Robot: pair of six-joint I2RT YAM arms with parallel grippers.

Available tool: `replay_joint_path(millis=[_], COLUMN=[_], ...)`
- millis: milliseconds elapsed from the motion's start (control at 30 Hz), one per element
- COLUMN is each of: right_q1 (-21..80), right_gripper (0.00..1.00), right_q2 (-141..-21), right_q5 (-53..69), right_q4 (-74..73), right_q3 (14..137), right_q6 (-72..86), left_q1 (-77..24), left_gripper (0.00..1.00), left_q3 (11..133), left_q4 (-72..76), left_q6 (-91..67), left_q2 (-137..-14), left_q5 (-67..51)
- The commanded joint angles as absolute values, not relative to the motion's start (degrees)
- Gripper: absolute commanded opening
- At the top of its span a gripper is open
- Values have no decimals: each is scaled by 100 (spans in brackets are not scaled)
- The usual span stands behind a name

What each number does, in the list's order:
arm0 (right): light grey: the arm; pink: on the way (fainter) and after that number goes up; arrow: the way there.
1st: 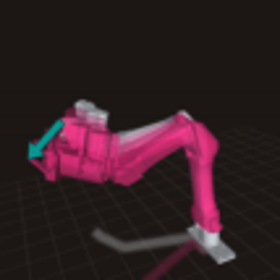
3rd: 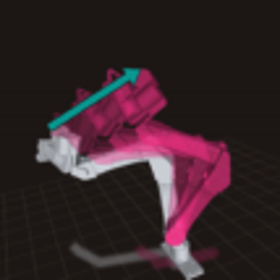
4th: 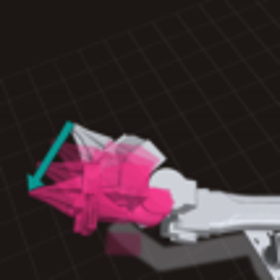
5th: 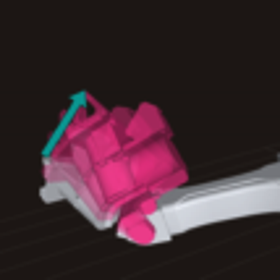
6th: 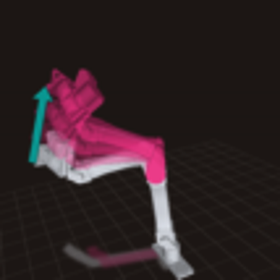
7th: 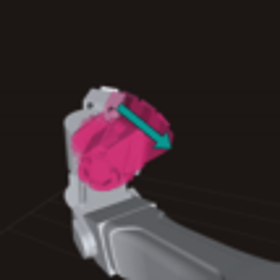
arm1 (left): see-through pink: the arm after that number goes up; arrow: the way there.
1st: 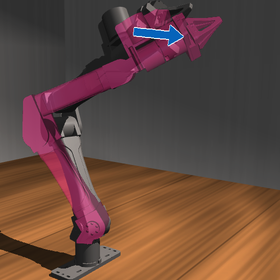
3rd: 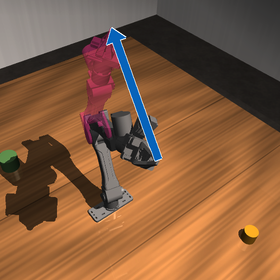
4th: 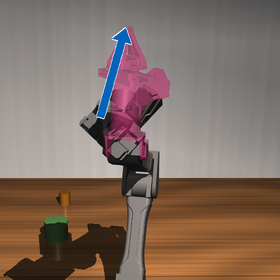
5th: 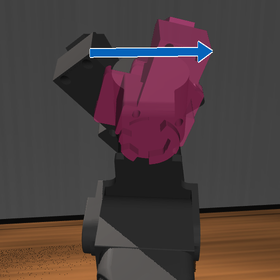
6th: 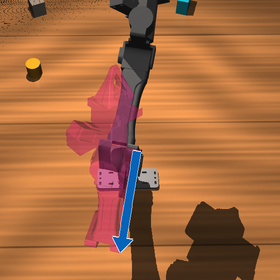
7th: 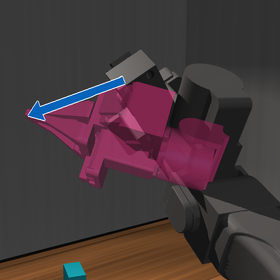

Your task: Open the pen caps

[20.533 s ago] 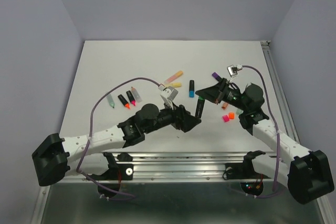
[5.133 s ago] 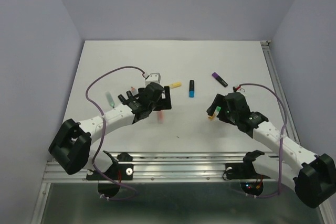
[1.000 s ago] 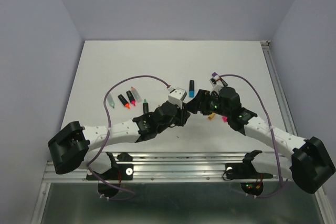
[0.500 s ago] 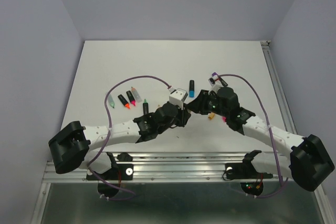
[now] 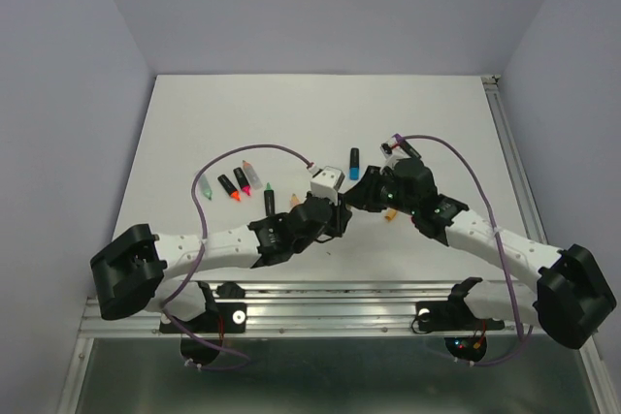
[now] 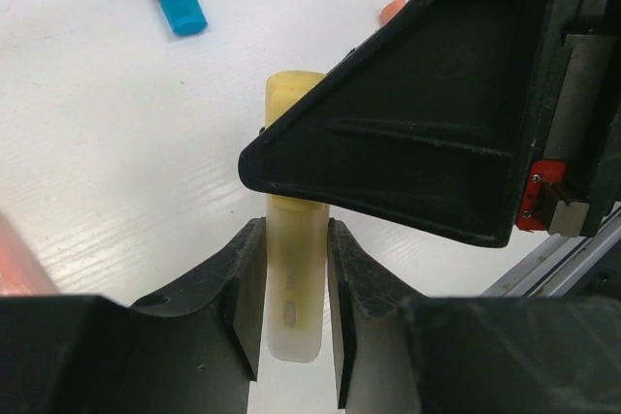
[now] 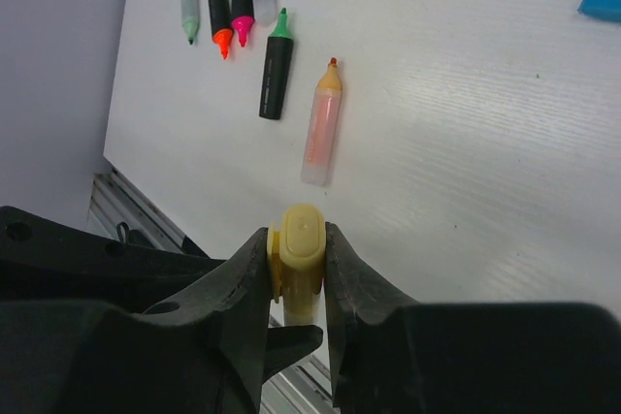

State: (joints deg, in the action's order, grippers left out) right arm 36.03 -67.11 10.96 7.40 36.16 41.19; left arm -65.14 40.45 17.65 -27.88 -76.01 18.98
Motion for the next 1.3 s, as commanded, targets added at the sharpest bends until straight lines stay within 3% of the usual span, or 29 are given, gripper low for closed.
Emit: replay_joint_path(millis=[0,233,733,1100,1267], right_q1=[3568,3533,2874,2742,2716], right_gripper=[10,6,1,1,2], right_q2=[-6732,-6978,-7277,-7084,-6979], right_q5=[-411,-1344,-1855,-1652,-1538], right_q4=[502,360,123,-245,-728], right_q3=[4401,4973,5757,5405,5029], right_q6=[4166,4105,3665,3621,3673], left_q1=[-6899,-7268,-8464,-8473,-7990], left_gripper=[0,0,0,0,0], left_q3=[3781,3217,2997,3699,3946], left_q4=[1381,1143,642,9,-921], left_q6=[-3373,-4025,-4965,-4939,-5413], left_q2=[-7296,-6996,-7031,-6794,-6847], left_q5=[1976,1889,1766,2934,3295])
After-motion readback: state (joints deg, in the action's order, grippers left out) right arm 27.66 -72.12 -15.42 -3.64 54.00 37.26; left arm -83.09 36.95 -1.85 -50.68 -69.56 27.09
